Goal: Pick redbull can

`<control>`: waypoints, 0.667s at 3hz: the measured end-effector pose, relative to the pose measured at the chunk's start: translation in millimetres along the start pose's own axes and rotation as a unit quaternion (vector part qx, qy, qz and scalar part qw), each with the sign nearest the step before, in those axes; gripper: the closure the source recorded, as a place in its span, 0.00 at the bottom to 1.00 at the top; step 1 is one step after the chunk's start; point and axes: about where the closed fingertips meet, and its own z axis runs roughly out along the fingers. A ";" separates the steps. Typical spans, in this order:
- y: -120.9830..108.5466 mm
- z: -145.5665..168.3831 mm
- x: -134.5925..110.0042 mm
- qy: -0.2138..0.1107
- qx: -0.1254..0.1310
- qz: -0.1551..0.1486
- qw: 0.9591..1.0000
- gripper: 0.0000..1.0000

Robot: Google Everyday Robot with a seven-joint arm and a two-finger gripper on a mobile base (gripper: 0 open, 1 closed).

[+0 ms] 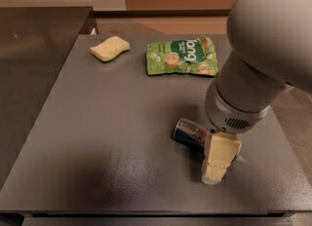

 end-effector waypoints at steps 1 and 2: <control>-1.3 15.7 -4.3 0.014 0.002 0.008 1.000 0.00; -0.8 28.4 -4.4 0.028 0.001 0.012 1.000 0.18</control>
Offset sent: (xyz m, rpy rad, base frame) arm 0.0095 0.0086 -0.0418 -0.0794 0.0232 -0.0495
